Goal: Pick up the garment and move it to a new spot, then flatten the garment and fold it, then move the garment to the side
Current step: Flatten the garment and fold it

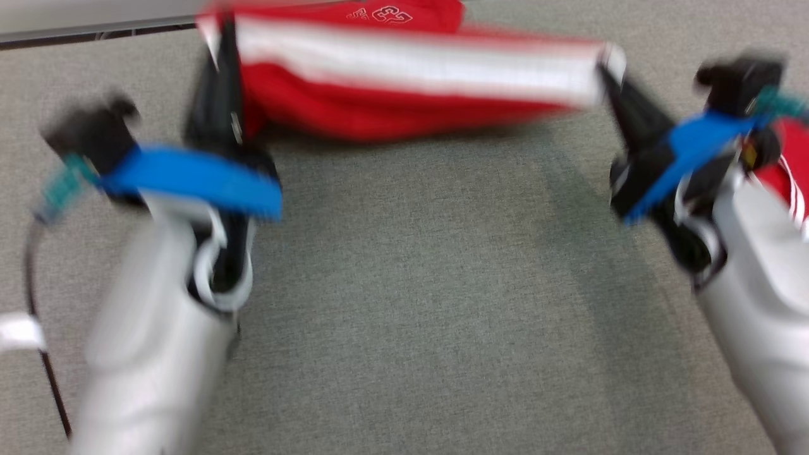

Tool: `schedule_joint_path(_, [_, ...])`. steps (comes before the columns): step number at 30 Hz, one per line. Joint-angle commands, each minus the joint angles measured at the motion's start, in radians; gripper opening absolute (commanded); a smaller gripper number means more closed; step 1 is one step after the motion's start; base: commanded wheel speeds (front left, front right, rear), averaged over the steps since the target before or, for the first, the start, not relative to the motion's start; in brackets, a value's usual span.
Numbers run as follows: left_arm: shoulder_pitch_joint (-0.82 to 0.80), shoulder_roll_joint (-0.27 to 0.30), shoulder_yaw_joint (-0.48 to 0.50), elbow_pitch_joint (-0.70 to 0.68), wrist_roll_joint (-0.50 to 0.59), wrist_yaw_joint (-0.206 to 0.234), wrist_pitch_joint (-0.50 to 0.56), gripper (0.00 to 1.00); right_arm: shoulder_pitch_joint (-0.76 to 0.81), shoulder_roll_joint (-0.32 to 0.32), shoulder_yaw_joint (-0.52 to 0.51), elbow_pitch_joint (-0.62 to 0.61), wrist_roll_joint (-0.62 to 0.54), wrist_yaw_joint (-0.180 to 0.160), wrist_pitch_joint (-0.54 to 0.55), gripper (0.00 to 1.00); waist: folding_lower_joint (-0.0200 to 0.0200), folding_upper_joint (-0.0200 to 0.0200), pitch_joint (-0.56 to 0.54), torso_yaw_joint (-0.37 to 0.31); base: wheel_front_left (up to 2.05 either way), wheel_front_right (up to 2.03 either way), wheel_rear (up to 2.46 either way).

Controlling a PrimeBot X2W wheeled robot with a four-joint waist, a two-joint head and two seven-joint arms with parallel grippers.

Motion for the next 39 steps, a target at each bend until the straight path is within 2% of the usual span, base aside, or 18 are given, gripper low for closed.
schedule_joint_path(1, [0.093,0.022,-0.031,-0.011,-0.033,-0.006,-0.014,0.0,0.079,-0.03,0.038,-0.014,0.049,0.0,0.033,0.0,0.0001,0.0,-0.018,-0.002,0.0,0.0,0.0])
schedule_joint_path(6, [0.342,0.084,-0.128,-0.084,-0.095,-0.006,-0.027,0.0,0.286,-0.128,0.1,-0.098,0.173,0.0,0.166,0.0,0.0001,0.0,-0.08,0.01,0.0,0.0,0.0])
schedule_joint_path(8, [0.427,0.119,-0.174,-0.131,-0.102,-0.004,-0.027,0.0,0.369,-0.171,0.088,-0.146,0.204,0.0,0.224,0.0,0.0001,0.0,-0.112,0.02,0.0,0.0,0.0])
schedule_joint_path(12, [0.575,0.182,-0.231,-0.245,-0.133,-0.003,0.003,0.0,0.549,-0.246,0.015,-0.291,0.213,0.0,0.35,0.0,0.0001,0.0,-0.171,0.039,0.0,0.0,0.0])
schedule_joint_path(13, [0.575,0.182,-0.231,-0.245,-0.133,-0.003,0.003,0.0,0.549,-0.246,0.015,-0.291,0.213,0.0,0.35,0.0,0.0001,0.0,-0.171,0.039,0.0,0.0,0.0])
schedule_joint_path(15, [0.65,0.21,-0.244,-0.322,-0.147,0.008,0.031,0.0,0.656,-0.266,-0.055,-0.394,0.197,-0.001,0.423,0.0,0.0001,0.0,-0.192,0.047,0.0,0.0,0.0])
schedule_joint_path(18, [0.756,0.261,-0.256,-0.454,-0.171,0.049,0.079,0.0,0.828,-0.245,-0.222,-0.553,0.153,-0.001,0.542,0.0,0.0001,0.0,-0.206,0.056,0.0,0.0,0.0])
schedule_joint_path(22, [0.858,0.308,-0.259,-0.609,-0.214,0.103,0.14,0.0,1.019,-0.143,-0.445,-0.804,0.042,-0.001,0.695,0.0,0.0001,0.0,-0.211,0.07,0.0,0.0,0.0])
schedule_joint_path(24, [0.892,0.318,-0.256,-0.669,-0.236,0.121,0.153,0.0,1.055,-0.084,-0.508,-0.922,-0.005,-0.001,0.746,0.0,0.0001,0.0,-0.213,0.072,0.0,0.0,0.0])
schedule_joint_path(26, [0.888,0.309,-0.245,-0.717,-0.246,0.141,0.151,0.0,1.03,-0.049,-0.55,-1.018,-0.057,-0.001,0.798,0.0,0.0001,0.0,-0.207,0.084,0.0,0.0,0.0])
schedule_joint_path(30, [0.841,0.275,-0.234,-0.705,-0.25,0.148,0.144,0.0,0.92,-0.066,-0.525,-1.024,-0.072,-0.001,0.791,0.0,0.0001,0.0,-0.196,0.092,0.0,0.0,0.0])
schedule_joint_path(34, [0.745,0.226,-0.218,-0.636,-0.242,0.144,0.124,0.0,0.732,-0.111,-0.452,-0.91,-0.082,-0.001,0.751,0.0,0.0001,0.0,-0.163,0.125,0.0,0.0,0.0])
schedule_joint_path(37, [0.653,0.164,-0.219,-0.559,-0.241,0.146,0.118,0.0,0.59,-0.139,-0.391,-0.79,-0.077,-0.001,0.717,0.0,0.0001,0.0,-0.125,0.165,0.0,0.0,0.0])
schedule_joint_path(39, [0.587,0.122,-0.228,-0.505,-0.243,0.133,0.12,0.0,0.488,-0.157,-0.352,-0.703,-0.079,-0.001,0.685,0.0,0.0001,0.0,-0.091,0.191,0.0,0.0,0.0])
